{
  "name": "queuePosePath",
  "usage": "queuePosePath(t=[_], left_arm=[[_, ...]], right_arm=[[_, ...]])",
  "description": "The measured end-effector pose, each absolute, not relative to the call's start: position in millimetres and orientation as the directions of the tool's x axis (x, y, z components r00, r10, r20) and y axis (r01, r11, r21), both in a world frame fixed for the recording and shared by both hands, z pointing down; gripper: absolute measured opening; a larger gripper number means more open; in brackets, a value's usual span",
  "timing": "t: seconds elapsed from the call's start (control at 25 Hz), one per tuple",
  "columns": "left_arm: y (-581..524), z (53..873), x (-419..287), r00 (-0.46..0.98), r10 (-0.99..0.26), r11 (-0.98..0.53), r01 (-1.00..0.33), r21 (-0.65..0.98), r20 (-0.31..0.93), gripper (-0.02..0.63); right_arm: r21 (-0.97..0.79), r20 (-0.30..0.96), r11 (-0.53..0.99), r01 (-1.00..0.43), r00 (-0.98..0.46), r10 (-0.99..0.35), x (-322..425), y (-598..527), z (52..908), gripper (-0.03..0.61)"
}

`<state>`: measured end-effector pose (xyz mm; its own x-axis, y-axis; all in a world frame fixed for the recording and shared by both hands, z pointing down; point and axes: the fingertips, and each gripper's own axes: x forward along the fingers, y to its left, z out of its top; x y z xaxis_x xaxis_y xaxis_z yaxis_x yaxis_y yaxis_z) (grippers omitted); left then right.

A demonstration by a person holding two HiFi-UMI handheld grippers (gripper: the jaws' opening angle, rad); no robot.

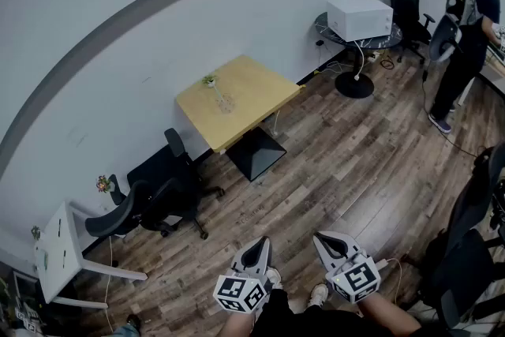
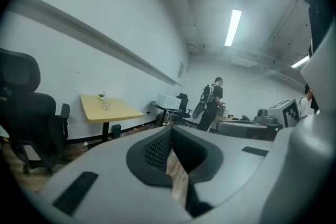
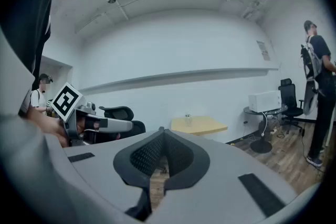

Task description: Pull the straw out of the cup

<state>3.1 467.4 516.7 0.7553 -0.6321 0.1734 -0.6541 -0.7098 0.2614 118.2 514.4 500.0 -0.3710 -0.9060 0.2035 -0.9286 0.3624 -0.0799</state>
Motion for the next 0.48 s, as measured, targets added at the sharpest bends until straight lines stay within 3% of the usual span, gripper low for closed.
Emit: queuePosePath(t=[0.16,0.48], left_arm=[[479.3,509.9,9.3,0.763,-0.620,-0.724,-0.646,0.242,0.183,0.018],[469.7,506.2,1.1,0.761,-0.621,-0.734,-0.648,0.204,0.186,0.018]], right_arm=[[-0.052,0.128,0.377,-0.925,-0.380,-0.916,113.0,515.0,479.4,0.017],[-0.028,0.098,0.379,-0.925,-0.380,-0.920,104.9,498.5,464.3,0.018]])
